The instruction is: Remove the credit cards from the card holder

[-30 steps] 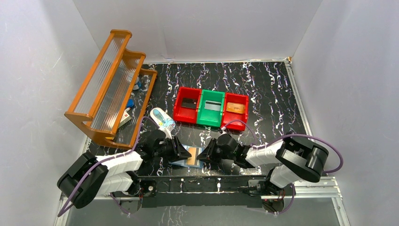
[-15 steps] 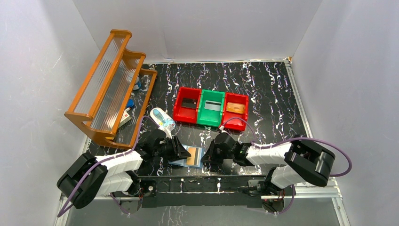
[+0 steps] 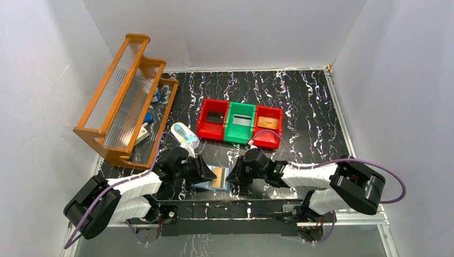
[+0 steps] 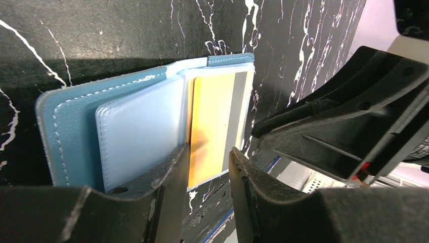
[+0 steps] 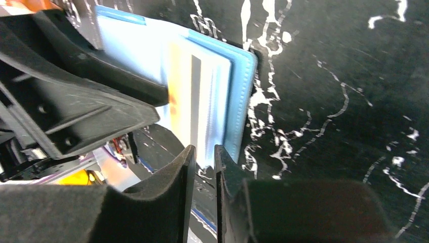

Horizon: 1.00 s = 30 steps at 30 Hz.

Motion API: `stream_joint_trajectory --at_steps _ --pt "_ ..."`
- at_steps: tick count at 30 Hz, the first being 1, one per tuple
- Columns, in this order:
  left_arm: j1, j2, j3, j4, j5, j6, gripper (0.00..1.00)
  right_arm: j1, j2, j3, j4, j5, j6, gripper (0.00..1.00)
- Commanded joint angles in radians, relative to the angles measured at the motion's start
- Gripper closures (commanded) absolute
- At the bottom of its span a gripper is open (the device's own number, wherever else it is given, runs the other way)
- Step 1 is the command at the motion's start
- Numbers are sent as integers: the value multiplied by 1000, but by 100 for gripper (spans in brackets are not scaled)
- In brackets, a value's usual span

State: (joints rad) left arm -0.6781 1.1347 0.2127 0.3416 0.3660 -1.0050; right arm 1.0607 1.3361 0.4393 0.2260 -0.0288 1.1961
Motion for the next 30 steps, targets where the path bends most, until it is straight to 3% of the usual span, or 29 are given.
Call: stream_joint_trajectory --at_steps 1,6,13,19,23,30 --pt "-3 -11 22 -56 -15 28 66 3 -8 72 -9 16 -20 71" --pt "-3 -13 32 -64 -10 34 65 2 65 103 -33 25 -24 70" --pt "-3 -23 36 -74 -10 35 64 4 141 92 -89 48 -2 82" --pt "-3 -32 29 -68 -8 37 53 4 195 49 -28 19 28 85" --pt "-3 -27 11 -55 -6 23 49 4 218 18 -5 18 55 100" --pt "-3 -77 6 -184 -113 40 40 4 243 -37 76 1 92 100"
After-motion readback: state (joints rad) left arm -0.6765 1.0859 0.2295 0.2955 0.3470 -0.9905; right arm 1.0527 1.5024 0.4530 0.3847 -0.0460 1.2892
